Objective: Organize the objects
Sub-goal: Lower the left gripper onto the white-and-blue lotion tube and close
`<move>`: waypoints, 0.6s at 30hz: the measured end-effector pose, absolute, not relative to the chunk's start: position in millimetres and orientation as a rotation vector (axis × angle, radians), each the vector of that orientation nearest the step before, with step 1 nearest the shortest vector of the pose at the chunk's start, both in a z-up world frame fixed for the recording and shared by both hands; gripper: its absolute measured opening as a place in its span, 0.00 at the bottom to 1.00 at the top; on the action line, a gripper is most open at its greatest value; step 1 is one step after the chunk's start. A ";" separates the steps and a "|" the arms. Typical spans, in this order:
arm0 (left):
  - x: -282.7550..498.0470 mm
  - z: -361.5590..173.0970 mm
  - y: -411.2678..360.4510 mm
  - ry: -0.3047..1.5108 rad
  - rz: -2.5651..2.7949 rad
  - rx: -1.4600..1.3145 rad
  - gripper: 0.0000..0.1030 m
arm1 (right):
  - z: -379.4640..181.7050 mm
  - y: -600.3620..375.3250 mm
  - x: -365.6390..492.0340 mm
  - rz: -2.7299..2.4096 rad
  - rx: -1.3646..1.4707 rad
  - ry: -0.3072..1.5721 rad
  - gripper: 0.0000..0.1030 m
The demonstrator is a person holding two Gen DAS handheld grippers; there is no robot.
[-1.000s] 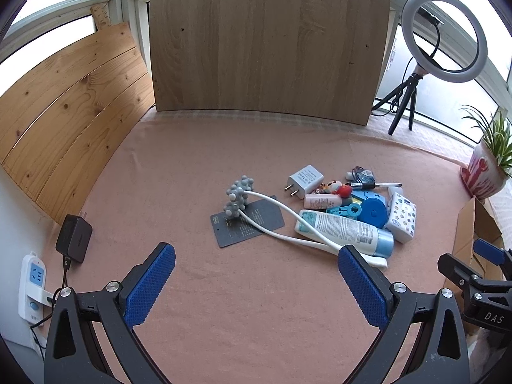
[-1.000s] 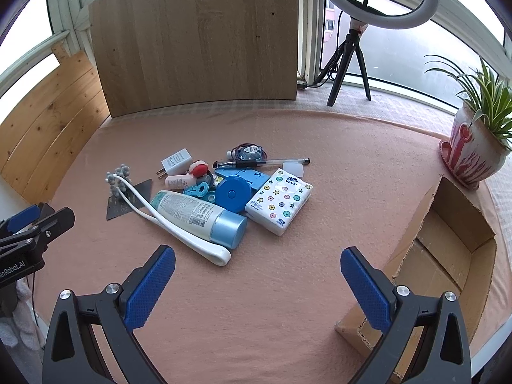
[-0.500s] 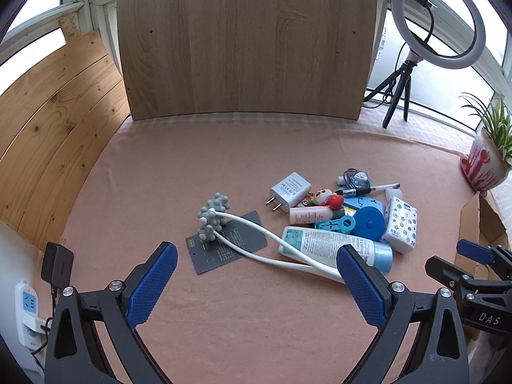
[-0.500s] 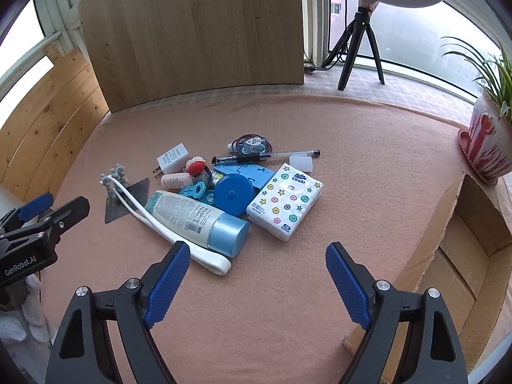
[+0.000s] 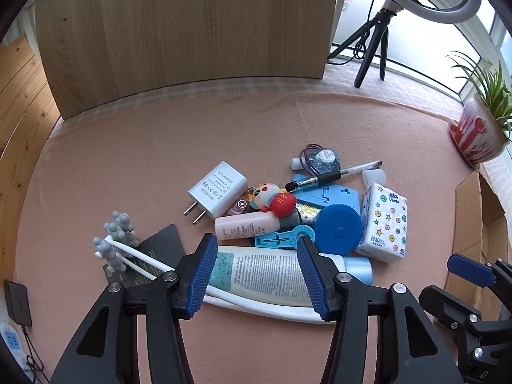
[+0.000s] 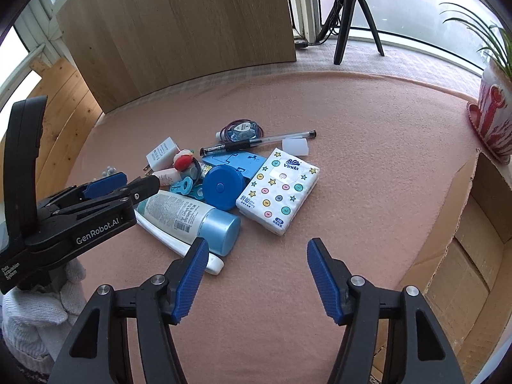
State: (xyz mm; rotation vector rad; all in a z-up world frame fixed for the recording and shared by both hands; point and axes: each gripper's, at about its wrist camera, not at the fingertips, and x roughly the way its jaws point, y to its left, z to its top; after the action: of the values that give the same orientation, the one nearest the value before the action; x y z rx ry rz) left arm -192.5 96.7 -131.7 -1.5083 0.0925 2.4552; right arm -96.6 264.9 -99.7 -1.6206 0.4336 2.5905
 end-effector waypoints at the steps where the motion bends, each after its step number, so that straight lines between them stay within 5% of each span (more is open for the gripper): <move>1: -195.1 -135.6 99.6 0.087 2.438 -1.520 0.50 | -99.3 266.6 -95.9 2.588 -1.617 0.439 0.59; 18: -180.6 -168.8 128.7 0.110 2.318 -1.555 0.47 | -95.3 290.3 -80.8 2.562 -1.584 0.538 0.59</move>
State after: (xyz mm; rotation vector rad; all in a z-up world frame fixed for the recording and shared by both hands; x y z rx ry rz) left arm -180.6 128.7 -168.8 -1.5548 0.1098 2.3181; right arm -80.8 290.3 -95.3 -1.5839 0.5384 2.5621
